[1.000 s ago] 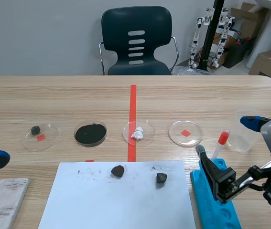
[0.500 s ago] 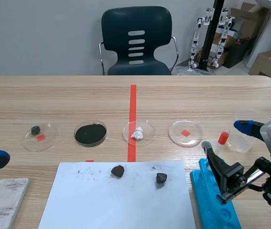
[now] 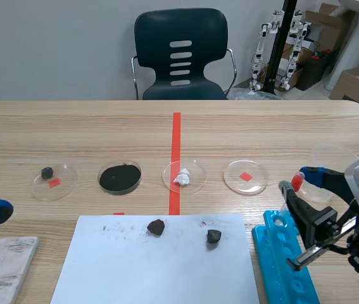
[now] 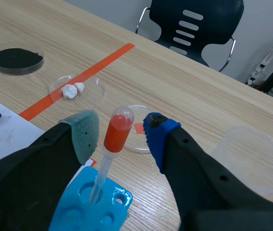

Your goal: Pick up the dropper by the top with the right hand

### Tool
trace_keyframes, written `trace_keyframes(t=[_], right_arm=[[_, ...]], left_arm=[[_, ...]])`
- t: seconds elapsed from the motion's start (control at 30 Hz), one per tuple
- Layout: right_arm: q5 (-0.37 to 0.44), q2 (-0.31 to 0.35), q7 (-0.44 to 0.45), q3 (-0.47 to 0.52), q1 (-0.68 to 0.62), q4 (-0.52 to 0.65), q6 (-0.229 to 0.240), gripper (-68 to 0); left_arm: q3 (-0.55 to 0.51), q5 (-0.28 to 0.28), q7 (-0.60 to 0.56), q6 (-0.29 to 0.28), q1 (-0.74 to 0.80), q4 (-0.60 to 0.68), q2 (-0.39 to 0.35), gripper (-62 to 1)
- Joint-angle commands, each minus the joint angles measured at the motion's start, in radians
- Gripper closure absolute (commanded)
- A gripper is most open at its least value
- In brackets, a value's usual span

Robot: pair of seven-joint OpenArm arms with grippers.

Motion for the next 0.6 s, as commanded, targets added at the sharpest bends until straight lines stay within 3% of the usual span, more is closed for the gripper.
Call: trace_keyframes(t=[0.0, 0.33, 0.57], right_arm=[[0.011, 0.000, 0.014, 0.003, 0.014, 0.012, 0.000, -17.0], [0.011, 0.000, 0.014, 0.003, 0.014, 0.012, 0.000, -1.0], [0.011, 0.000, 0.015, 0.003, 0.014, 0.012, -0.001, -0.9]], left_arm=[[-0.006, -0.011, -0.018, 0.002, -0.003, 0.007, 0.002, -62.3], [-0.006, -0.011, -0.018, 0.002, -0.003, 0.007, 0.002, -62.3], [-0.006, -0.011, -0.018, 0.002, -0.003, 0.007, 0.002, -62.3]])
